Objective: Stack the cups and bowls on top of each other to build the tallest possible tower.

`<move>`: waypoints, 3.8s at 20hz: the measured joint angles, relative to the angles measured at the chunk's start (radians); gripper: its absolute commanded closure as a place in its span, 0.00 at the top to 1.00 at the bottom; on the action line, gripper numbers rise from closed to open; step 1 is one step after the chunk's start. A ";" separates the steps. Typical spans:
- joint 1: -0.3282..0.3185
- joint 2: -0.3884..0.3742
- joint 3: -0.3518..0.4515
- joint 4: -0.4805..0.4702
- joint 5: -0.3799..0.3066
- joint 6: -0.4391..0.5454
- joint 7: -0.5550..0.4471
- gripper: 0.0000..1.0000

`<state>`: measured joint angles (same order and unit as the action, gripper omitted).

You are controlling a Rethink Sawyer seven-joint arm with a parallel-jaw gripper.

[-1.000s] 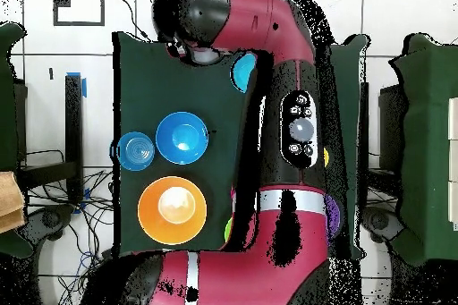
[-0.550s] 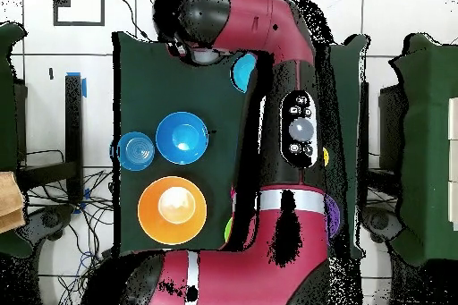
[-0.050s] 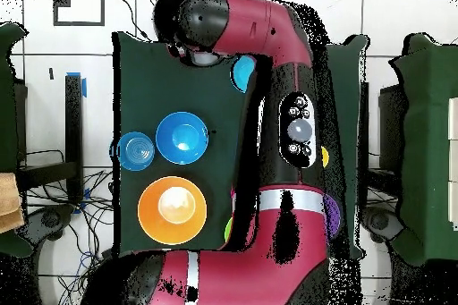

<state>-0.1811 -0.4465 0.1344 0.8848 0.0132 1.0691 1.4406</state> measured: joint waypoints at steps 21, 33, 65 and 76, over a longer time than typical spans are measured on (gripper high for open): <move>0.000 0.001 0.000 0.044 0.013 -0.059 0.000 1.00; 0.002 0.004 0.002 0.082 0.043 -0.188 0.000 1.00; 0.018 -0.012 0.079 0.530 0.050 -0.602 0.007 1.00; 0.040 0.037 0.079 0.636 0.049 -0.820 0.054 1.00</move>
<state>-0.1410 -0.4094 0.2136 1.5204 0.0625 0.2491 1.4950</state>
